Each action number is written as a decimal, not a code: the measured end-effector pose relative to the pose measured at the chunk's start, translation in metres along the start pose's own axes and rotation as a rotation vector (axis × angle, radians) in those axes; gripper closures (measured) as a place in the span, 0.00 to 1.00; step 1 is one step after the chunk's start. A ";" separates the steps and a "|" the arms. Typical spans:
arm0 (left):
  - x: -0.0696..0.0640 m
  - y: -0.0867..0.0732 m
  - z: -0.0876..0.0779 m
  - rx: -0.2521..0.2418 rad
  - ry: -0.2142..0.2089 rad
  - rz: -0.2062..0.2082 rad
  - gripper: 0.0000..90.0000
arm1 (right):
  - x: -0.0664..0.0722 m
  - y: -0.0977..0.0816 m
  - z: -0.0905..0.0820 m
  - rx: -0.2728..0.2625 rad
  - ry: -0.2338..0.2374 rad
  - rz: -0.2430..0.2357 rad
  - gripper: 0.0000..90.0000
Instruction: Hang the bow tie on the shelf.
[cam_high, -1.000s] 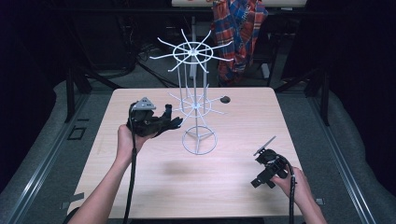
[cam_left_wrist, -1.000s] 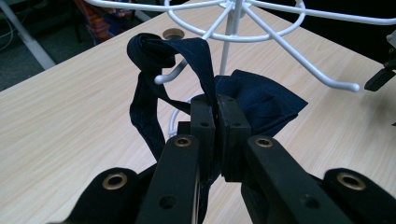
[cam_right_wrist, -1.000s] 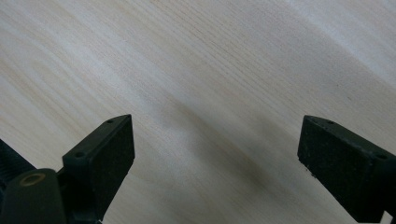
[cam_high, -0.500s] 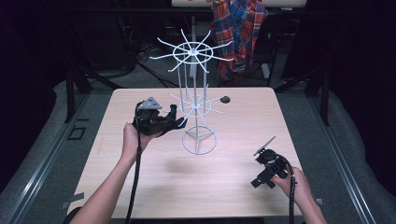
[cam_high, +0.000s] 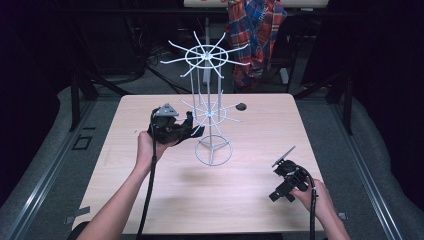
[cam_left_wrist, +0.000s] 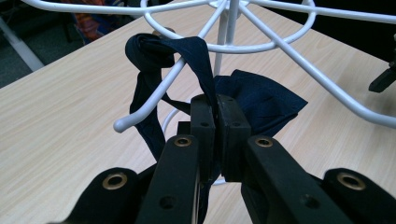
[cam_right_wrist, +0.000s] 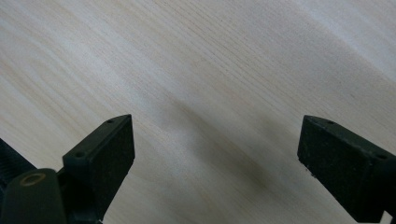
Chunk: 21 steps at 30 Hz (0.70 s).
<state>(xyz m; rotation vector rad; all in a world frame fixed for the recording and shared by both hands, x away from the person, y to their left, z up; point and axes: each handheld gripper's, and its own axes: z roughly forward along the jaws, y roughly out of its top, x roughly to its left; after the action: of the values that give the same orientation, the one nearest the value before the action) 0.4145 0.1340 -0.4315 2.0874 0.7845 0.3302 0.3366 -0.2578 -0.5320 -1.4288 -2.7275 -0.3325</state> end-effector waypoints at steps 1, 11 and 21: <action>0.000 0.000 0.001 -0.003 -0.001 -0.004 0.96 | 0.000 0.000 0.000 0.001 0.000 0.000 0.12; 0.003 -0.002 0.001 0.004 0.010 -0.020 0.95 | -0.002 0.001 -0.003 0.035 -0.008 -0.034 0.12; 0.002 -0.005 0.004 0.002 0.018 -0.026 0.95 | 0.000 0.000 -0.001 0.008 -0.006 -0.003 0.12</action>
<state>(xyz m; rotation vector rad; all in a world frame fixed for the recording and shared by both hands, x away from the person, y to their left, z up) 0.4158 0.1344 -0.4377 2.0769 0.8225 0.3348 0.3365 -0.2581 -0.5310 -1.4263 -2.7329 -0.3177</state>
